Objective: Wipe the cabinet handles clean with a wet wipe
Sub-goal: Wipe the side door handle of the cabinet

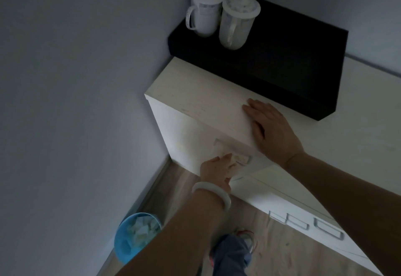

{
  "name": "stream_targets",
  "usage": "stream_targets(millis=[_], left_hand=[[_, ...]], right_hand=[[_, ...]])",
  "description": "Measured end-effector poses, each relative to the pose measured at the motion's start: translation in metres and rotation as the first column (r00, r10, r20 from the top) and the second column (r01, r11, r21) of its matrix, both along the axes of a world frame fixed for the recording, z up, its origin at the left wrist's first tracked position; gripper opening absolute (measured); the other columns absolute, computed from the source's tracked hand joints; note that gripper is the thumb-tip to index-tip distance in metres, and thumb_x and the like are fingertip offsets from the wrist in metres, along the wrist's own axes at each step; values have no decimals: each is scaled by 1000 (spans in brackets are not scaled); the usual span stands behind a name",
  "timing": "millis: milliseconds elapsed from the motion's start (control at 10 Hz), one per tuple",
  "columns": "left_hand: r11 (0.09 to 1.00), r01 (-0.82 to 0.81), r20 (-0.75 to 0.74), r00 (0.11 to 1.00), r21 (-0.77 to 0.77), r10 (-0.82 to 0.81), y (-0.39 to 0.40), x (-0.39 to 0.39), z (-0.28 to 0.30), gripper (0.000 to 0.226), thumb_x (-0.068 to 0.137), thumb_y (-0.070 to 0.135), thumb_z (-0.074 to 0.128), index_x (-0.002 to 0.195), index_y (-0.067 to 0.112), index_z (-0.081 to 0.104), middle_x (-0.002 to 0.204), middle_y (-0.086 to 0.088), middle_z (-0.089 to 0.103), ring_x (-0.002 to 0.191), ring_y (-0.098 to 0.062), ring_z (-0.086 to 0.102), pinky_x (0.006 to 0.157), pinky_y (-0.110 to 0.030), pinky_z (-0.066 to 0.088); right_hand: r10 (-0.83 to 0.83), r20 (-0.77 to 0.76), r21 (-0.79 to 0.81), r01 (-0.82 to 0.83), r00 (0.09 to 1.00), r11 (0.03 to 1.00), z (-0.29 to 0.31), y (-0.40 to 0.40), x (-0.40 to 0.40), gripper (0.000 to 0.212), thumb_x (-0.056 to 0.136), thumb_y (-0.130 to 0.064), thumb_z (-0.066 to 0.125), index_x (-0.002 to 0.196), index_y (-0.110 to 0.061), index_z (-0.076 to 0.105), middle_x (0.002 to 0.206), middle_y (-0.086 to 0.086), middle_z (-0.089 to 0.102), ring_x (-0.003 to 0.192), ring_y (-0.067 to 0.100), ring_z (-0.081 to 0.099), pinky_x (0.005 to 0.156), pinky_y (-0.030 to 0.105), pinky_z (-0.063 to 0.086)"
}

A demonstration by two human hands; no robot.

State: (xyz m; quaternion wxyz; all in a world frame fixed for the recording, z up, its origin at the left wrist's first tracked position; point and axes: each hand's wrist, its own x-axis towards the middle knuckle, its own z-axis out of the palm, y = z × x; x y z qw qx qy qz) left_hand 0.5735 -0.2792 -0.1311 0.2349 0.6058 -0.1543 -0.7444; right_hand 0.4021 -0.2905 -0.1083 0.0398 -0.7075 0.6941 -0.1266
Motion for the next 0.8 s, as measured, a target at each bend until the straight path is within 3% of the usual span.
stream_targets(millis=[100, 200, 300, 400, 500, 600, 800], left_hand=[[995, -75, 57, 995, -63, 79, -10, 7, -4, 13, 85, 9, 72, 93, 12, 62, 95, -9, 68, 88, -25, 67, 73, -32, 56], [991, -72, 97, 992, -112, 83, -10, 7, -7, 21, 82, 11, 74, 101, 8, 65, 98, -13, 70, 90, -29, 68, 70, -30, 55], [1000, -12, 62, 998, -26, 13, 5, -4, -3, 12, 84, 11, 71, 90, 1, 69, 84, -13, 67, 80, -26, 62, 71, -31, 50], [999, 19, -49, 999, 39, -17, 18, -15, 0, 6, 85, 8, 70, 80, 5, 68, 83, -13, 67, 80, -25, 62, 74, -33, 52], [998, 52, 46, 998, -39, -50, 5, -4, -5, 11, 89, 12, 68, 81, 13, 60, 78, -3, 58, 70, -14, 55, 71, -30, 49], [996, -7, 86, 996, -88, 15, -8, 8, -10, 16, 89, 15, 68, 79, 17, 56, 77, 0, 55, 68, -12, 53, 80, -33, 47], [991, 133, 37, 991, -27, -132, 20, -22, 1, 20, 89, 9, 67, 75, 17, 55, 76, 0, 55, 71, -15, 54, 83, -35, 48]], right_hand=[[-1, 5, -3, 1, 1000, 1000, 0, 0, 0, 48, 100, -31, 28, 146, -22, 39, 153, 0, 37, 142, 12, 30, 120, 31, 14], [2, 4, -12, -2, 1000, 1000, 0, 0, 0, 46, 101, -28, 32, 146, -21, 40, 153, 0, 37, 141, 12, 30, 120, 31, 14], [-2, 0, -16, 2, 1000, 1000, -1, 0, 0, 44, 102, -24, 36, 146, -21, 40, 153, 0, 37, 141, 13, 30, 120, 31, 14], [5, 2, -14, -5, 1000, 1000, -2, 0, 0, 45, 101, -27, 33, 146, -22, 39, 153, 0, 37, 141, 13, 31, 120, 35, 18], [17, 19, -29, -17, 1000, 999, -3, -1, -1, 44, 101, -24, 36, 145, -20, 41, 152, 1, 38, 141, 14, 32, 120, 35, 18], [18, 23, -36, -17, 1000, 999, -3, -1, -2, 44, 101, -24, 37, 145, -20, 42, 151, 2, 39, 140, 14, 33, 120, 34, 17], [19, 18, -22, -19, 1000, 1000, -4, -2, -3, 47, 100, -28, 31, 145, -20, 42, 152, 2, 38, 141, 15, 33, 120, 37, 20]])
